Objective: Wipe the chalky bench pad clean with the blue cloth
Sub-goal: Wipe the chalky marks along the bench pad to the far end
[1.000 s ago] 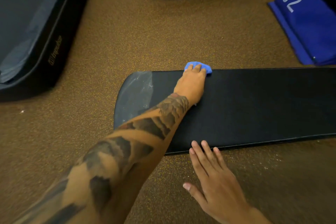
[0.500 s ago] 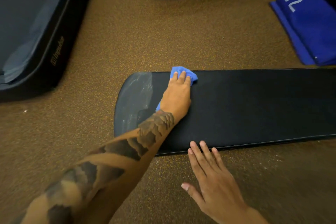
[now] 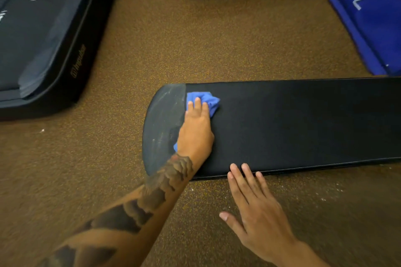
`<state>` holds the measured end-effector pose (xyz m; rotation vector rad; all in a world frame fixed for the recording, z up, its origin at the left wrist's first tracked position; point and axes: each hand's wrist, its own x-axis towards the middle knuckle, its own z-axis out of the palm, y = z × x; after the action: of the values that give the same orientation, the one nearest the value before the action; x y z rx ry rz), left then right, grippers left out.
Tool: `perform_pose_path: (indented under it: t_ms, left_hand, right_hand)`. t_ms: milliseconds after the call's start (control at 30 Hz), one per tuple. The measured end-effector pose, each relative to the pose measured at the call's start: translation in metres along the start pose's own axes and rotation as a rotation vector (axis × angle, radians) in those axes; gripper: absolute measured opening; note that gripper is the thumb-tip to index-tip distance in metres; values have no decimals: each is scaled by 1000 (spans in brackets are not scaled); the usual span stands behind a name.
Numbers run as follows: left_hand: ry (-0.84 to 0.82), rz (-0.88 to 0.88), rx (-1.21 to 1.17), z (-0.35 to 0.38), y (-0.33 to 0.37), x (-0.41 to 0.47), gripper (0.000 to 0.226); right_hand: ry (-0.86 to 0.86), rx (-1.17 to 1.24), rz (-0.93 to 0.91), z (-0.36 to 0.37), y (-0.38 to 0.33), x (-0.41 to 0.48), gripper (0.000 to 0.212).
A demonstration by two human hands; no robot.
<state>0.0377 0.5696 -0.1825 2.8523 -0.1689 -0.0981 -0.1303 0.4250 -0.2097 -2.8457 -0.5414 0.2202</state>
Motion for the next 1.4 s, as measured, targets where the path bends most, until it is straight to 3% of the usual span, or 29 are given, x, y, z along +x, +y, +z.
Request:
perform_pose_path:
  t_ms: [300,567,667,833,967,1067,1200,1300,1400]
  left_hand:
    - [-72,55,76,-13,-4,48,66]
    - [-24,-139,-91,-1,6,-33,64]
    - [-108,-131,-168,6,31,-46,67]
    - [-53,-53,-209,13,30,-46,60]
    - [-238,-10,-320,5,26,-54,72]
    - [-359,29,-586,-12,12,-63,68]
    - [-198,2,-806,-38,-29,-96,64]
    - [-51,29,-713,-47,-66,-125,63]
    - [-7,115,-576,-45,-93,-149,56]
  right_hand:
    - [-11,-20,15,3,-1,0,79]
    - [-11,-26,15,1,-2,1,79]
    - [-8,-26,14,1,-3,1,79]
    - [-5,-27,17,2,-3,1,78]
    - [-11,-32,41,-1,-7,1,76]
    - [21,-10,66,-6,-10,3,69]
    - [216,162,198,-29,-22,24,57]
    - [330,222,205,-45,-36,62,59]
    - [304,163,195,-45,-49,107,67]
